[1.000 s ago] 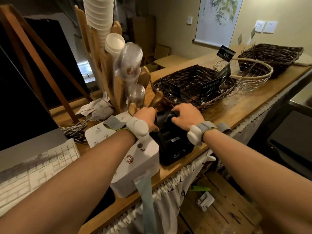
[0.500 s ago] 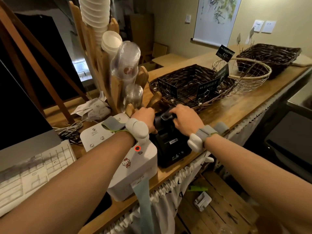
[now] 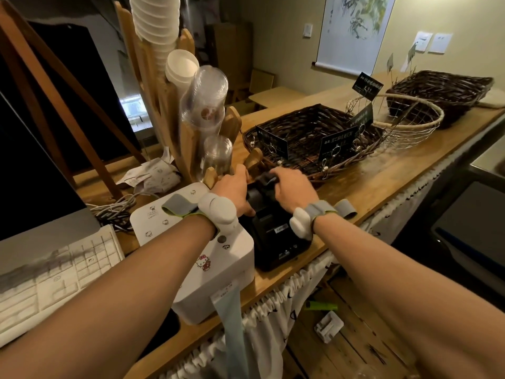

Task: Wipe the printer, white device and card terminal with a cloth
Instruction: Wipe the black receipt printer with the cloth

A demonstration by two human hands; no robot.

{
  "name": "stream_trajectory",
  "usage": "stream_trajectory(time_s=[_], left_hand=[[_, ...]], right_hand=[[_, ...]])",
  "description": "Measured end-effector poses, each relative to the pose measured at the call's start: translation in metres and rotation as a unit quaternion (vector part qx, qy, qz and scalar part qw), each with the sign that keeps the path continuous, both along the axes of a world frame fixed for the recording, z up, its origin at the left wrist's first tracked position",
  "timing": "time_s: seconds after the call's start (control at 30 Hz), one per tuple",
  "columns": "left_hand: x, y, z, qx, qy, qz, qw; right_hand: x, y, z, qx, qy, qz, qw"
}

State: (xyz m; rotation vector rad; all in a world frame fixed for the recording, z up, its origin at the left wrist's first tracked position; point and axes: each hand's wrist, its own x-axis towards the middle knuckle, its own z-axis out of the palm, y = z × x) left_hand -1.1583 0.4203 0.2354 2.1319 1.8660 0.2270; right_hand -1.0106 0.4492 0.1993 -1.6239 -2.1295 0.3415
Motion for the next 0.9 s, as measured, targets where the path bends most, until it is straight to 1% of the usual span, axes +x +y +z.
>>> stream_trajectory(time_s=[0.03,0.13,0.23,0.3,0.33,0.4,0.47,0.57,0.6,0.7,0.73,0.83,0.9], left_hand=[[0.0,0.0,0.001,-0.002,-0.001,0.003,1.0],[0.0,0.001,0.002,-0.003,-0.002,0.005,1.0],[0.0,0.0,0.002,-0.009,0.0,0.003,1.0],[0.0,0.001,0.003,-0.013,0.008,-0.006,1.0],[0.0,0.001,0.004,-0.015,0.011,-0.007,1.0],[0.0,0.0,0.003,-0.021,0.029,-0.009,0.999],[0.001,-0.001,0.004,-0.02,0.054,-0.009,0.998],[0.004,-0.003,0.004,-0.019,0.062,-0.008,0.998],[0.004,-0.004,0.004,-0.019,0.062,-0.01,0.998],[0.005,-0.004,0.005,-0.03,0.061,-0.011,0.998],[0.005,-0.004,0.006,-0.029,0.06,-0.007,0.998],[0.003,-0.004,0.004,-0.021,0.051,0.004,0.998],[0.003,-0.005,0.002,-0.019,0.043,0.009,0.999]], right_hand=[[0.002,0.001,0.001,-0.009,0.001,-0.01,1.0],[0.004,-0.002,0.001,-0.025,-0.01,0.039,0.999],[0.006,-0.006,0.002,-0.021,0.002,0.002,1.0],[0.012,-0.012,-0.004,-0.02,-0.011,0.036,0.999],[0.017,-0.014,-0.005,-0.017,-0.009,0.037,0.999],[0.033,-0.019,-0.007,-0.024,0.008,-0.008,1.0],[0.051,-0.026,-0.013,-0.048,0.001,-0.038,0.998],[0.062,-0.038,-0.017,-0.079,-0.022,-0.037,0.996],[0.061,-0.035,-0.015,-0.076,-0.016,-0.033,0.996],[0.05,-0.023,-0.002,-0.046,0.047,-0.029,0.997],[0.05,-0.023,-0.001,-0.048,0.041,-0.022,0.998],[0.064,-0.036,-0.011,-0.057,-0.02,0.0,0.998],[0.062,-0.036,-0.013,-0.039,-0.027,0.006,0.999]])
